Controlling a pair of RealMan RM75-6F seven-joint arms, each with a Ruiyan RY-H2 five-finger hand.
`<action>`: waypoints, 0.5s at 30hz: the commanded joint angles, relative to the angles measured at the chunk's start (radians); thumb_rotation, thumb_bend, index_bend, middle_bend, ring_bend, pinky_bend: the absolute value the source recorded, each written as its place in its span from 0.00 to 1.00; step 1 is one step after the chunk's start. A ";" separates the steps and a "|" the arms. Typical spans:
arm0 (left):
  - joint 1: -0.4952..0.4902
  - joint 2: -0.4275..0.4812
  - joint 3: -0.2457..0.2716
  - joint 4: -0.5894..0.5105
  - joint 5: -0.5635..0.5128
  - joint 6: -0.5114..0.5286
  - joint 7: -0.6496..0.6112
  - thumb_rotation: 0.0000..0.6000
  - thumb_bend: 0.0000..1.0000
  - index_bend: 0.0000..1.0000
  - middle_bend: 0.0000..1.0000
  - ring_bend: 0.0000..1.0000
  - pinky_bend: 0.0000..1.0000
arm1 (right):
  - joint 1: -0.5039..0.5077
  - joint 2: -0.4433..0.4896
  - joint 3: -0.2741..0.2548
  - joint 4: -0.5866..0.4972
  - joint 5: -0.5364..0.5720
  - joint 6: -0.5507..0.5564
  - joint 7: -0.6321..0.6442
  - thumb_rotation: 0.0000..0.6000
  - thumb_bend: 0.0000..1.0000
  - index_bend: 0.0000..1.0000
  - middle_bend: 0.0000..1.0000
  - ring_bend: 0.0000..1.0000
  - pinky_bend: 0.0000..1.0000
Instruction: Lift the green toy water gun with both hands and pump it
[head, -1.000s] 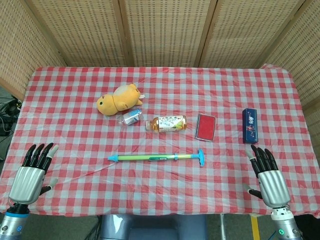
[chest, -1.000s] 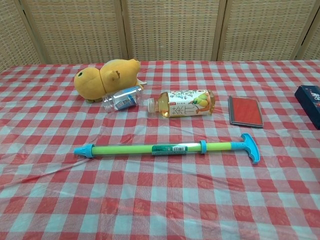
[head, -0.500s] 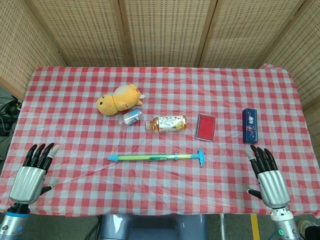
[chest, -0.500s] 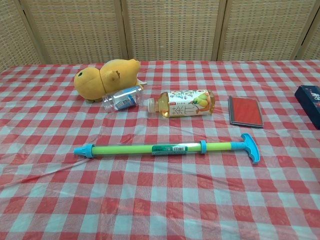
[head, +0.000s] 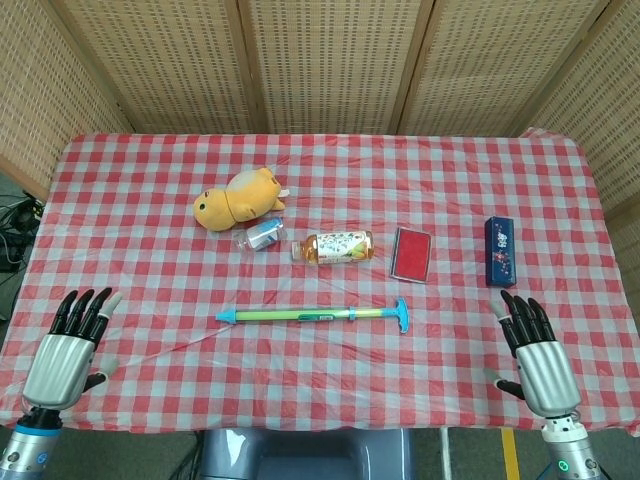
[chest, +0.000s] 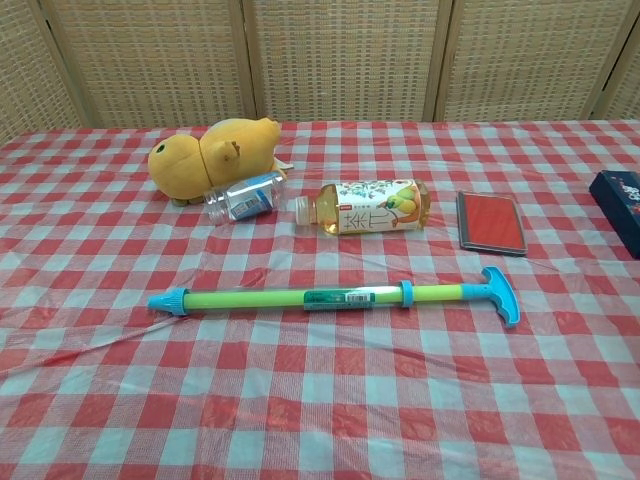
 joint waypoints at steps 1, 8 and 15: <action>-0.001 -0.005 -0.002 0.003 0.003 0.003 -0.002 1.00 0.14 0.00 0.00 0.00 0.00 | 0.001 0.000 -0.001 -0.002 -0.001 -0.001 -0.001 1.00 0.14 0.00 0.00 0.00 0.00; -0.006 -0.033 -0.010 0.006 0.013 0.013 0.002 1.00 0.14 0.01 0.00 0.00 0.00 | 0.000 0.002 -0.003 -0.006 -0.004 -0.001 0.000 1.00 0.13 0.00 0.00 0.00 0.00; -0.027 -0.064 -0.025 -0.013 0.000 -0.020 0.050 1.00 0.14 0.03 0.00 0.00 0.00 | 0.000 0.003 -0.004 -0.007 -0.002 -0.005 0.004 1.00 0.13 0.00 0.00 0.00 0.00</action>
